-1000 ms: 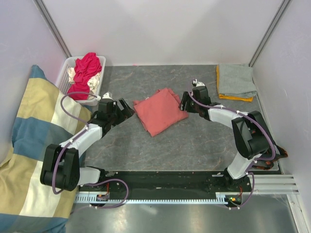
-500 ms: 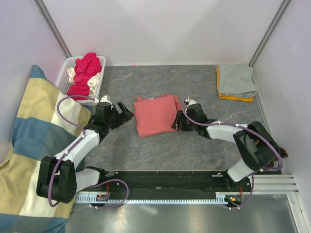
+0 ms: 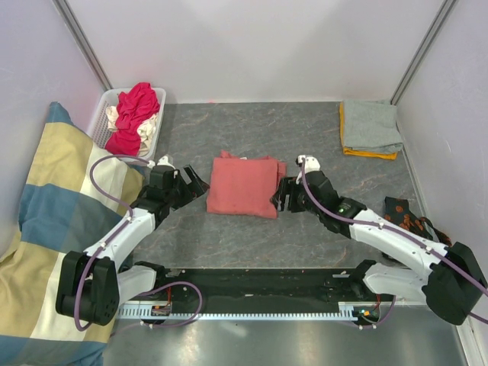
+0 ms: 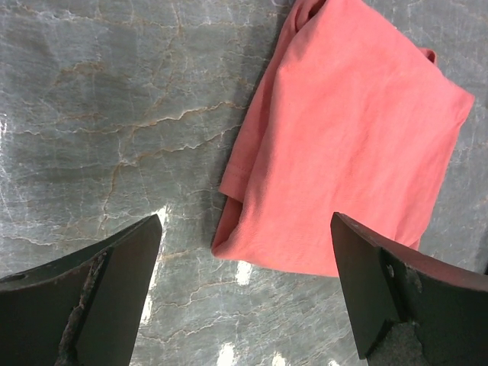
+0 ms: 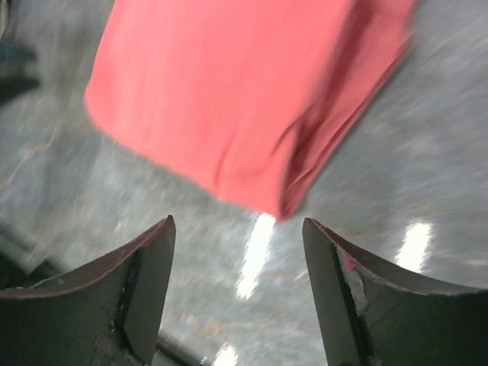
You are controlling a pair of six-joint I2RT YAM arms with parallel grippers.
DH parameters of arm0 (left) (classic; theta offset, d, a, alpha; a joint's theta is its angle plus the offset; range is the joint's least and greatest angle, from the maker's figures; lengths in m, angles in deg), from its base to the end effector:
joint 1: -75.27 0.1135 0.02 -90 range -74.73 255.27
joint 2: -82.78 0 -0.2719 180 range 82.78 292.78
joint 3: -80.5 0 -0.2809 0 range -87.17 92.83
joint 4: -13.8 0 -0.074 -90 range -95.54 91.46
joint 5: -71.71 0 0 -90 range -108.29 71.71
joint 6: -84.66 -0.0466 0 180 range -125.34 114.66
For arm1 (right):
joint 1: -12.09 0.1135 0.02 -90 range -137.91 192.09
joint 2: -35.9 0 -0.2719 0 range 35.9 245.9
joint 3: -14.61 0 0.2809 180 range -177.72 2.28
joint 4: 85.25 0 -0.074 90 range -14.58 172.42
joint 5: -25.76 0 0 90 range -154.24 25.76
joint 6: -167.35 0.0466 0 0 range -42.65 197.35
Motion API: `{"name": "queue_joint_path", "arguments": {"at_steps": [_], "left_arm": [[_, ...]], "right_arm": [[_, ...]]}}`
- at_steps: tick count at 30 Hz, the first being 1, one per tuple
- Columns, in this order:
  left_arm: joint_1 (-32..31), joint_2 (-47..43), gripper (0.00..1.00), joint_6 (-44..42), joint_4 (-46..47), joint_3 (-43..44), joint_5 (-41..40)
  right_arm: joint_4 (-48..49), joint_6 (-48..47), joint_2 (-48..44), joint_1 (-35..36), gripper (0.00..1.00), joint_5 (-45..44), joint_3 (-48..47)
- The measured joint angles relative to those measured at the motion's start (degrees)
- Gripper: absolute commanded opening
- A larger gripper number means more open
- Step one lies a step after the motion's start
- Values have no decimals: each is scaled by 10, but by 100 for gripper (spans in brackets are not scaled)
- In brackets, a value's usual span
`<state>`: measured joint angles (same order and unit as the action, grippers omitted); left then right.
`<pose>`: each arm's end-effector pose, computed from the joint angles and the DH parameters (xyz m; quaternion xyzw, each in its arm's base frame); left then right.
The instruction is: Fold and stack the t-shirts
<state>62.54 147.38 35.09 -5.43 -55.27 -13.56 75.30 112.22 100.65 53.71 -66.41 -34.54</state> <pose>0.2523 -0.0609 0.1846 -0.1994 0.8820 -0.2237 0.3637 0.2055 0.1802 0.2146 -0.0435 0.8860 0.2723 0.3727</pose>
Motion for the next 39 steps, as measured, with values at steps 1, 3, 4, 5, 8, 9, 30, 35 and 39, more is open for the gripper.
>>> {"name": "queue_joint_path", "arguments": {"at_steps": [1, 3, 4, 5, 8, 9, 30, 35, 39], "left_arm": [[0, 1, 100, 0, -1, 0, 0], [0, 5, 100, 0, -2, 0, 2], [0, 6, 100, 0, -3, 0, 3], [-1, 7, 100, 0, -4, 1, 4], [0, 7, 100, 0, -7, 2, 4], [0, 6, 100, 0, -8, 2, 4], [-2, -37, 100, 0, -39, -4, 2], [-2, -37, 100, 0, -39, -4, 0], [-2, -37, 100, 0, -39, -4, -1]], "right_arm": [[-15, -11, -6, -2, 76, -25, -16], [-24, -31, 3, -10, 76, -66, -49], [-21, -41, 16, -20, 74, -77, -66], [-15, -48, 30, -30, 73, -84, -78], [24, -73, 111, -71, 68, -92, -112], [31, -81, 141, -81, 66, -93, -121], [115, -125, 359, -120, 50, -25, -224], [114, -126, 388, -123, 42, -16, -236], [119, -129, 409, -125, 0, -3, -250]]}}
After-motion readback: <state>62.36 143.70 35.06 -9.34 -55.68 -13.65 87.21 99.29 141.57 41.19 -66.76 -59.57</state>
